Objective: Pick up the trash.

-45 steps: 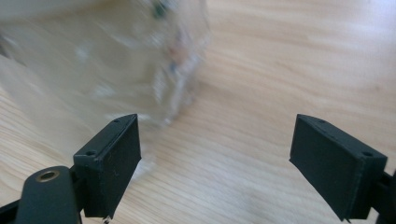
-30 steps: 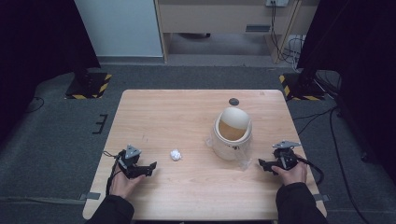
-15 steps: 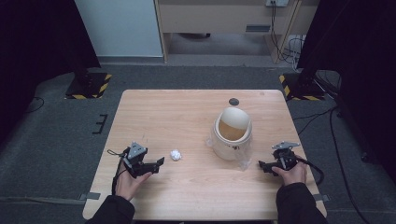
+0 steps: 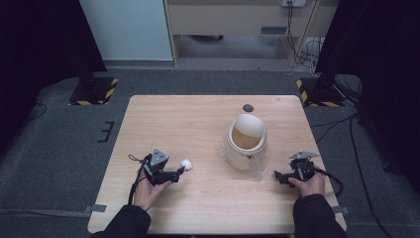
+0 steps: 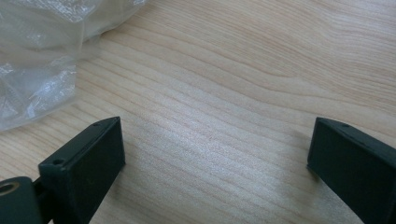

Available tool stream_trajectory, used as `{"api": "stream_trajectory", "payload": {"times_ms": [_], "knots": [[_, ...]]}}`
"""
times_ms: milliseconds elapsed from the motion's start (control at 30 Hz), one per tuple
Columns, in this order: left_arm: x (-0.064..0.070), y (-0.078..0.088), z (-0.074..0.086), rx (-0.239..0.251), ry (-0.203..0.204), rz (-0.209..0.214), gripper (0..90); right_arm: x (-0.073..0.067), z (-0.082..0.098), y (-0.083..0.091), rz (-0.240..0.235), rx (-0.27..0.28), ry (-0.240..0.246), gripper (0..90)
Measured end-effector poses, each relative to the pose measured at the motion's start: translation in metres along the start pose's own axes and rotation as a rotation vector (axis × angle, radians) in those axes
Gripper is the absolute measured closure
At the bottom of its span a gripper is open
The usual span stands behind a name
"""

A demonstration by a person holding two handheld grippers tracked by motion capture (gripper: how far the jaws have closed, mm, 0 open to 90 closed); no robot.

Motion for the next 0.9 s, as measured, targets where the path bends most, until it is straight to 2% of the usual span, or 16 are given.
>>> {"api": "stream_trajectory", "payload": {"times_ms": [100, 167, 300, 400, 567, 900], "knots": [[0.002, -0.009, -0.001, -0.036, -0.011, 0.012, 23.9, 0.000, 0.000, 0.000, 0.000, -0.001, -0.001, 3.6], [0.003, -0.015, -0.002, -0.066, -0.033, 0.012, 25.4, 0.000, 0.000, 0.000, 0.001, 0.004, 0.003, 3.6], [0.005, -0.022, -0.004, -0.064, -0.044, 0.016, 28.7, 0.000, 0.001, 0.000, -0.002, 0.003, 0.000, 3.4], [0.006, -0.026, -0.005, -0.093, -0.063, 0.009, 30.8, 0.000, 0.001, 0.000, -0.001, 0.006, 0.004, 3.0], [0.009, -0.035, -0.009, -0.116, -0.081, 0.009, 34.6, 0.000, 0.001, 0.000, -0.001, 0.008, 0.001, 2.9], [0.009, -0.041, -0.009, -0.166, -0.065, 0.006, 47.5, 0.000, 0.001, 0.000, -0.003, 0.009, 0.000, 2.6]]}}
Point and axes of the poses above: each handheld gripper's, and its own axes: y roughly backward along the jaws, z roughly out of its underside, x roughly to its right, the point moved 1 cm from there along -y, roughly forward along the jaws, and after that the axes turned 14 degrees about z, right-handed, at the moved point
